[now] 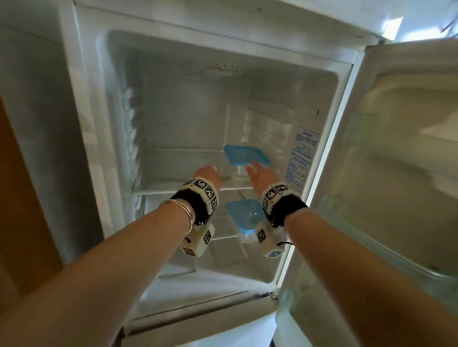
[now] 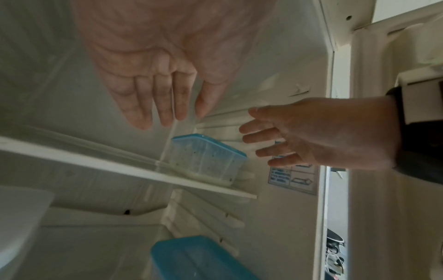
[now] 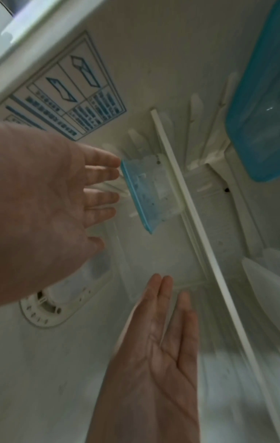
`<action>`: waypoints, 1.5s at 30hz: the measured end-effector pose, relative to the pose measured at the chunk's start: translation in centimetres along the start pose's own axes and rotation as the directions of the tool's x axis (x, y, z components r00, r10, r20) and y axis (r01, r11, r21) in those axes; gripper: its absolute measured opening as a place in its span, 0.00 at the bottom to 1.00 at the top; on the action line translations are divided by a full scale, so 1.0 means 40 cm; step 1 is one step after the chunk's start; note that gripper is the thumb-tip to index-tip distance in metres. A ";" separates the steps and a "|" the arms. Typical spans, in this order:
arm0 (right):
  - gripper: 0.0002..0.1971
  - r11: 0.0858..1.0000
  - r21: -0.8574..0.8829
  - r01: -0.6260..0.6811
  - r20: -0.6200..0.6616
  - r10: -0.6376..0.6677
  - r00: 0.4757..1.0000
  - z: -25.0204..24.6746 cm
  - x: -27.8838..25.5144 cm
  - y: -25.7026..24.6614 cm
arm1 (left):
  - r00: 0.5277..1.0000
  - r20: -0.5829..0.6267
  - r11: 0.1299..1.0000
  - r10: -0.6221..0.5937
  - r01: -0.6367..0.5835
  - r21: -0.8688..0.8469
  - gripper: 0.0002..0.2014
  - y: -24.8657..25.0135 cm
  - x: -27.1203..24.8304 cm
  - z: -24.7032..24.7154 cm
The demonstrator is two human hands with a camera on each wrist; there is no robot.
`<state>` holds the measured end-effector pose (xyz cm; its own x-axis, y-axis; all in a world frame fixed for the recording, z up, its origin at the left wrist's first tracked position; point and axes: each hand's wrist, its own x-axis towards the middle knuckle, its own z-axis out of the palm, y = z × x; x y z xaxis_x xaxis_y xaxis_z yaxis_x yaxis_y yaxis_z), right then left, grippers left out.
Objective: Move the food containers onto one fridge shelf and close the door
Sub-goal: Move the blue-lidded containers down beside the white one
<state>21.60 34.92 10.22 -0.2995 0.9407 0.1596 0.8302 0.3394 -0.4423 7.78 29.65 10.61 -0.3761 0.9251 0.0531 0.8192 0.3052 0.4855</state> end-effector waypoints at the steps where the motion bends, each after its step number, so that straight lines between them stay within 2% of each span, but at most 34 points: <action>1: 0.26 0.999 0.016 -0.029 -0.032 0.030 0.999 -0.012 0.015 0.003 | 1.000 0.000 1.000 -0.005 0.005 -0.021 0.20 0.014 0.016 -0.002; 7: 0.21 0.968 0.193 -0.158 -0.055 0.172 0.984 -0.049 0.132 0.037 | 0.999 -0.022 0.991 -0.031 0.028 -0.133 0.22 0.070 0.133 0.006; 12: 0.26 0.910 0.305 -0.280 0.014 0.290 0.957 -0.011 0.197 0.075 | 0.996 0.055 0.979 -0.068 0.077 -0.188 0.24 0.091 0.212 0.030; 15: 0.28 0.886 0.351 -0.304 0.026 0.315 0.949 0.004 0.227 0.085 | 0.993 0.081 0.965 -0.089 0.106 -0.238 0.28 0.088 0.256 0.057; 23: 0.33 0.757 0.576 -0.307 0.025 0.359 0.933 0.038 0.264 0.082 | 0.987 0.140 0.866 -0.082 0.140 -0.479 0.27 0.095 0.295 0.100; 27: 0.37 0.744 0.585 -0.322 0.059 0.357 0.932 0.046 0.262 0.075 | 0.986 0.128 0.831 -0.111 0.163 -0.532 0.26 0.091 0.277 0.097; 30: 0.36 0.734 0.587 -0.342 0.080 0.368 0.926 0.042 0.239 0.064 | 0.981 0.133 0.812 -0.138 0.189 -0.552 0.24 0.086 0.251 0.081; 34: 0.34 0.735 0.583 -0.347 0.088 0.367 0.926 0.023 0.182 0.037 | 0.980 0.133 0.738 -0.147 0.198 -0.645 0.24 0.066 0.215 0.062; 40: 0.34 0.739 0.590 -0.324 0.068 0.354 0.933 0.017 0.076 -0.001 | 0.981 0.092 0.769 -0.173 0.193 -0.610 0.19 0.037 0.087 0.025; 45: 0.34 0.736 0.610 -0.295 0.068 0.322 0.944 0.019 -0.029 -0.026 | 0.980 0.085 0.697 -0.180 0.188 -0.692 0.19 0.004 -0.005 0.016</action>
<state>20.72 33.46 9.81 -0.0479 0.9975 -0.0517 0.4124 -0.0274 -0.9106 8.25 29.65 10.12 -0.4794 0.8708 -0.1092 0.2008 0.2299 0.9523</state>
